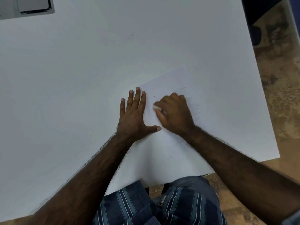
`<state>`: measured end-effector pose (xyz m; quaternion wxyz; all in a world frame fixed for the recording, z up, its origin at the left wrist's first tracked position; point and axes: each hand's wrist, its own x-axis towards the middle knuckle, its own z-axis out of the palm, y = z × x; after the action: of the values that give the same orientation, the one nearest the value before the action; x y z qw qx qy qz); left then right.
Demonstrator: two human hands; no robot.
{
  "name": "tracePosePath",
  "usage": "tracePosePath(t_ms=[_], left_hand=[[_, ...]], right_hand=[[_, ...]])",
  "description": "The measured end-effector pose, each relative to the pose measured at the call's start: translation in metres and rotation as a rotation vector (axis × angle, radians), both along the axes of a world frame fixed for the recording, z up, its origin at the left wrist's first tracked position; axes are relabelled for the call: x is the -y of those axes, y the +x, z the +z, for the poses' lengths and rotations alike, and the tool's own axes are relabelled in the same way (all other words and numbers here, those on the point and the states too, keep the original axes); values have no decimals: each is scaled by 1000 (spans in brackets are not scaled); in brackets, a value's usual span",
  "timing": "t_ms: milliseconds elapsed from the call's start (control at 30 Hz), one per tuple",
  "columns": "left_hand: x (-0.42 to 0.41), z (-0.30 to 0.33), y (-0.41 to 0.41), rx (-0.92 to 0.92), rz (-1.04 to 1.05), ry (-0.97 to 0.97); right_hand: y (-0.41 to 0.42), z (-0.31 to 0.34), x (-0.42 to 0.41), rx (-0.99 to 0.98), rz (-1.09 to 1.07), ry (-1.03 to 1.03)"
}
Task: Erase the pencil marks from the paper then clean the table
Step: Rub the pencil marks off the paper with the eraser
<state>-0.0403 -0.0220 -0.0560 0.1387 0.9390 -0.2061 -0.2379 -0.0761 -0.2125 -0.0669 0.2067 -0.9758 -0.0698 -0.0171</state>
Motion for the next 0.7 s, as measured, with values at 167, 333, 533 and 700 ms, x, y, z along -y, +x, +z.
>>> tracePosePath(t_ms=[167,333,533,700], left_hand=[[-1,-1,0,-7,-4,-6],[-2,-3,-1,20,-2,-18],[-1,-2,1,-2,-7,-12],[-1,-4,-1,27,-2,-20]], right_hand=[[11,-1,2,34,-256,27],[-8,-1,-13,-1,-7,-2],[9,-5,-5,33,-291,39],[-8,-6,-21,6,-47,23]])
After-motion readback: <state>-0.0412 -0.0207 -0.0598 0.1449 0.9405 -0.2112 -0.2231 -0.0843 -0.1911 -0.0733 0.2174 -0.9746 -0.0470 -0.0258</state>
